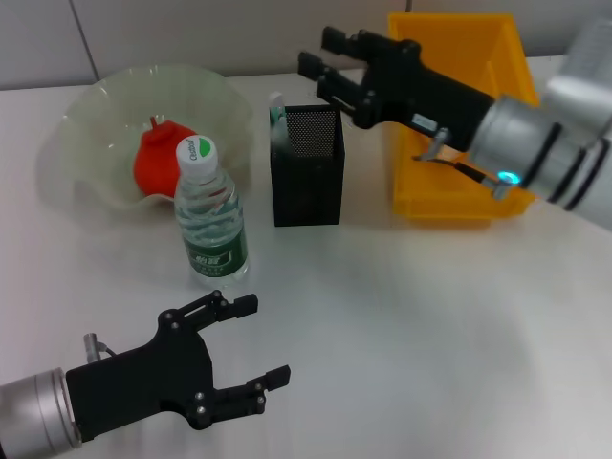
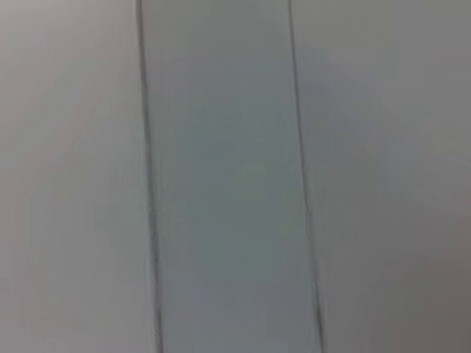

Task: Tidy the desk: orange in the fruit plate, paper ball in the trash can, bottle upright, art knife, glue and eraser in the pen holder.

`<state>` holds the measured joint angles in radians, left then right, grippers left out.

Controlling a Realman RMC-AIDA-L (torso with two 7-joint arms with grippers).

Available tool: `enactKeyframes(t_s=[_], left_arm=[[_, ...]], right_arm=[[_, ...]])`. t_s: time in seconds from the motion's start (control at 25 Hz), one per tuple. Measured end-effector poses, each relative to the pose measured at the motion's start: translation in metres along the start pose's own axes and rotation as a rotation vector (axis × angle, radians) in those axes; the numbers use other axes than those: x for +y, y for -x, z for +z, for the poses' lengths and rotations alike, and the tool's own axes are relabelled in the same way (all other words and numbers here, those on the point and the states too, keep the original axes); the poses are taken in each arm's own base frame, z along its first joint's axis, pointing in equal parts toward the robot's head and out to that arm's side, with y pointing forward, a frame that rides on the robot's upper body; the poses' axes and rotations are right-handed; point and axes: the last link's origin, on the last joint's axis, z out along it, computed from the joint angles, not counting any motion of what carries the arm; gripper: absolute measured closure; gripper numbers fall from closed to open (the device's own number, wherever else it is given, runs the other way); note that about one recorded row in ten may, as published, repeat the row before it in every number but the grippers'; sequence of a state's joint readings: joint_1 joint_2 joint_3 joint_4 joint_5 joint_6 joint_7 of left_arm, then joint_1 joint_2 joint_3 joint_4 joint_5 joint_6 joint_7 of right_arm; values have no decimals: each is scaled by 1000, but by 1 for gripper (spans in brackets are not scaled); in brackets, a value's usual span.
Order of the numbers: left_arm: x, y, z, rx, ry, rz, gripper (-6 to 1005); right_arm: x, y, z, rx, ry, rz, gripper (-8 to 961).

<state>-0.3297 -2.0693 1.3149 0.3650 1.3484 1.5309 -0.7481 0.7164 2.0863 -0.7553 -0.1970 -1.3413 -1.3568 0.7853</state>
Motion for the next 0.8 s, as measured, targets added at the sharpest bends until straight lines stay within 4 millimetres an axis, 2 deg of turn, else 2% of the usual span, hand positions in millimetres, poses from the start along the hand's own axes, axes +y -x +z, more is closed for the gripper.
enactKeyframes(t_s=[0.08, 0.12, 0.16, 0.2, 0.24, 0.28, 0.36, 0.44, 0.48, 0.52, 0.56, 0.64, 0.8], left_arm=[[0, 0, 0, 0, 0, 0, 155], [0, 0, -1, 2, -5, 5, 155], [0, 0, -1, 2, -5, 5, 155], [0, 0, -1, 2, -5, 5, 155], [-1, 1, -9, 0, -31, 9, 155], [-1, 1, -9, 0, -31, 9, 155], [-1, 1, -9, 0, -31, 9, 155], [-2, 1, -19, 4, -45, 15, 155], [-2, 1, -19, 4, -45, 15, 155], [-2, 0, -19, 4, -46, 16, 155], [-2, 0, -20, 3, -46, 17, 155], [-3, -1, -19, 2, -42, 16, 155], [-4, -1, -20, -1, -35, 13, 155]], right_arm=[[0, 9, -16, -54, 26, 9, 526], [2, 16, -39, -84, 58, 20, 498], [2, 16, -39, -84, 58, 20, 469], [4, 19, -53, -90, 80, 15, 441], [14, 17, -83, -76, 122, -2, 413], [14, 17, -83, -76, 122, -2, 382], [24, 10, -110, -31, 142, -20, 320], [39, -4, -134, 47, 183, -22, 257], [39, -4, -134, 47, 183, -22, 226], [51, -15, -142, 107, 245, -20, 195], [51, -15, -142, 107, 245, -20, 191], [64, -29, -145, 172, 312, -10, 182], [69, -37, -142, 211, 346, 3, 174]])
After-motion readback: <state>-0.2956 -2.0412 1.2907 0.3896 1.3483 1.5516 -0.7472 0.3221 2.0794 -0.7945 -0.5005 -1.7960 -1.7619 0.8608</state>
